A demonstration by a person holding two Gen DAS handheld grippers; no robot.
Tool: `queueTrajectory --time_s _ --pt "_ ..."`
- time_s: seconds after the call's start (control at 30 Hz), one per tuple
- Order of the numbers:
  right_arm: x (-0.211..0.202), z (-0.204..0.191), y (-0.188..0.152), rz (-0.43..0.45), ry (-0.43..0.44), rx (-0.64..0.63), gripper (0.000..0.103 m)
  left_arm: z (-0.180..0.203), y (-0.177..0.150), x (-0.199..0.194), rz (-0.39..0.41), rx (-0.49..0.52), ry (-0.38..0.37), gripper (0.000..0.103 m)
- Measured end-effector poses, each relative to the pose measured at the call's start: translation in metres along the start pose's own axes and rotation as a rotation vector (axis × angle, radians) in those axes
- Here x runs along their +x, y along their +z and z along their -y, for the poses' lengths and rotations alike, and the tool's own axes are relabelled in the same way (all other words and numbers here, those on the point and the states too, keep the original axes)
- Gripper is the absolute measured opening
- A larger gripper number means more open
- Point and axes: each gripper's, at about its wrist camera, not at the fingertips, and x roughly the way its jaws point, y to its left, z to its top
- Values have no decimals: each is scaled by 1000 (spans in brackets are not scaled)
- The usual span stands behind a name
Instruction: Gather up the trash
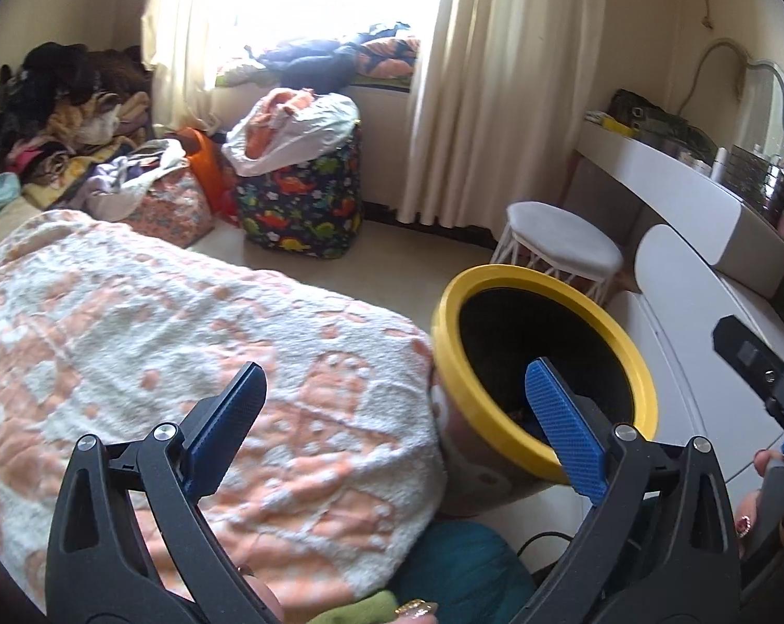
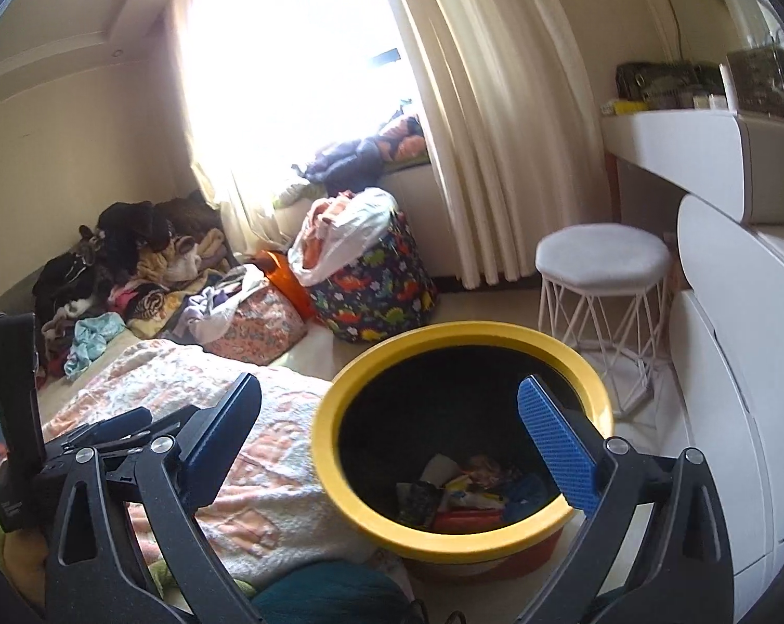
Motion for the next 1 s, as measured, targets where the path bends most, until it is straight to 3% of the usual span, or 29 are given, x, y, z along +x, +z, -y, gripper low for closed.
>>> queueTrajectory --time_s 0.33,0.7,1.0 --pt "-30 -36 -11 199 25 -92 96 -41 -28 -49 97 -46 132 92" --pt "-20 -55 -28 178 50 -171 96 -53 -44 -61 118 -63 155 92" --pt "-17 -50 -29 175 30 -137 96 -51 -45 -62 128 -58 144 92"
